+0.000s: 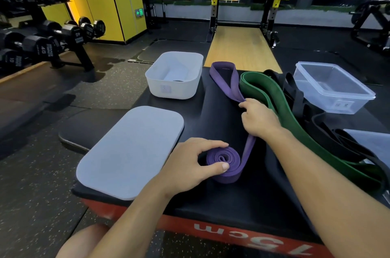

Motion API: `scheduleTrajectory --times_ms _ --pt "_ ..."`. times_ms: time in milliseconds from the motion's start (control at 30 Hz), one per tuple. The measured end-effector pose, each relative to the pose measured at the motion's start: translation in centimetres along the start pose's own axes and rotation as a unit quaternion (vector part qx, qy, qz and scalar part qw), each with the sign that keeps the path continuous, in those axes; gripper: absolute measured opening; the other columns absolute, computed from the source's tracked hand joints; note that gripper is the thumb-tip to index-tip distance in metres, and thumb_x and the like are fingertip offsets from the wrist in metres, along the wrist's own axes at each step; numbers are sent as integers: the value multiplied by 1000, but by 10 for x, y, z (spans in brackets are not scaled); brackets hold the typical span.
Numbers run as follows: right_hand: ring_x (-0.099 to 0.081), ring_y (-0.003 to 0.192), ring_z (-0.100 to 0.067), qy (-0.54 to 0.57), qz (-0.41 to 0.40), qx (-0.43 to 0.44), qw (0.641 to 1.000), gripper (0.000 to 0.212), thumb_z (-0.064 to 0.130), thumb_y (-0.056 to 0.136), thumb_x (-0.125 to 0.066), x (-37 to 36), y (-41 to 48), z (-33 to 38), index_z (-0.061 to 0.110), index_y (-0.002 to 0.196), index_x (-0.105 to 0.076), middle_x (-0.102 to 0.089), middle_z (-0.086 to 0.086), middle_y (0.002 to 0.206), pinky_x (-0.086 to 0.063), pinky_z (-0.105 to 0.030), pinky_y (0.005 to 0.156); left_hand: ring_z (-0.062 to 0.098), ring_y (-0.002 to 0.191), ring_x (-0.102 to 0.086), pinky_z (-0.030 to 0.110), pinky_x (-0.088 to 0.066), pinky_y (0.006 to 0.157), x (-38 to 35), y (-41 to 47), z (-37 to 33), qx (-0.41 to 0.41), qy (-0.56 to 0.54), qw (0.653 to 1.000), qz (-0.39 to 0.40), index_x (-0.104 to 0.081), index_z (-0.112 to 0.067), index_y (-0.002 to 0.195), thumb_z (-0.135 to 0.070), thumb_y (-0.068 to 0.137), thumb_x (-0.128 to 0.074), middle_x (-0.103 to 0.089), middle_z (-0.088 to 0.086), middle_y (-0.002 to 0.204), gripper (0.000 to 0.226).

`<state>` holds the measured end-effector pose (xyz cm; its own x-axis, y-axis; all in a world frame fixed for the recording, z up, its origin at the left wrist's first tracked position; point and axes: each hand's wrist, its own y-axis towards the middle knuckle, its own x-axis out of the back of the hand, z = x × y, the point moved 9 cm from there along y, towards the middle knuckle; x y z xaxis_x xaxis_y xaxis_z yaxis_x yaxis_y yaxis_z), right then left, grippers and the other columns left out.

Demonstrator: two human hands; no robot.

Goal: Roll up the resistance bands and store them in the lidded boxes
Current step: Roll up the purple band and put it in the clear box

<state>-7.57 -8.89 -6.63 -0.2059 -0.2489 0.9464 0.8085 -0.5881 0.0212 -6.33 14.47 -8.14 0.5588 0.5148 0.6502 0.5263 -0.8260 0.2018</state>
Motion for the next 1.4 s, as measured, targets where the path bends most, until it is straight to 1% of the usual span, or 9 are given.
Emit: scheduleTrajectory --times_ms 267,400,467,567,667,933,1067,1267,1400 --pt "-57 128 -28 37 26 -5 999 48 25 94 -55 6 -5 2 32 140 -61 -59 0 146 -50 -42 103 -8 126 -52 15 -40 104 0 -1 0 -3 9 1000 0 -65 -48 133 -53 89 -76 -65 -33 125 46" --pt "-56 127 -32 30 3 0 1000 71 26 92 -59 10 -13 5 35 158 -35 -53 -3 148 -51 -44 99 -8 126 -51 13 -38 103 0 0 0 -4 9 1000 0 -65 -48 134 -53 89 -75 -65 -33 125 46" --pt "-55 129 -35 42 -27 -23 999 77 24 93 -61 14 -17 2 27 161 -24 -52 -6 149 -49 -45 98 -9 125 -51 13 -38 102 0 -1 0 -3 12 1000 0 -65 -48 134 -53 89 -75 -64 -34 123 46" --pt "-57 122 -37 51 -63 -52 995 50 15 92 -60 18 -18 -5 14 141 -49 -63 -11 136 -48 -43 94 -10 125 -50 12 -38 102 0 -1 0 -1 11 1000 3 -65 -48 134 -53 90 -75 -64 -34 123 45" --pt "-58 117 -36 44 -62 -53 996 42 12 90 -59 20 -21 -4 14 132 -59 -68 -11 124 -47 -39 84 -9 126 -51 11 -38 102 0 -1 -1 -2 8 1000 3 -65 -47 134 -52 90 -76 -64 -33 125 46" --pt "-64 103 -27 89 -34 -49 994 38 20 82 -65 24 -28 2 31 118 -63 -71 6 108 -51 -36 83 -9 126 -51 13 -38 103 0 -1 1 -3 8 1000 3 -65 -48 133 -53 89 -76 -63 -35 124 46" --pt "-58 91 -31 57 -17 -42 997 22 18 84 -59 20 -36 9 25 103 -49 -62 1 99 -44 -37 76 -7 127 -52 20 -41 107 -1 -1 1 -2 1 1000 0 -65 -49 133 -55 87 -75 -64 -32 126 47" --pt "-57 88 -31 41 -20 -49 998 24 22 87 -61 24 -46 9 22 104 -45 -60 -1 99 -43 -38 73 -7 126 -52 19 -41 106 0 0 1 -3 4 1000 -1 -65 -49 133 -57 86 -73 -64 -33 125 48" --pt "-57 96 -28 44 -11 -54 998 48 39 85 -68 24 -52 5 25 126 -46 -60 0 109 -44 -37 77 -8 127 -51 17 -39 106 -1 0 2 -1 7 1000 0 -65 -49 133 -52 89 -76 -64 -33 125 46"
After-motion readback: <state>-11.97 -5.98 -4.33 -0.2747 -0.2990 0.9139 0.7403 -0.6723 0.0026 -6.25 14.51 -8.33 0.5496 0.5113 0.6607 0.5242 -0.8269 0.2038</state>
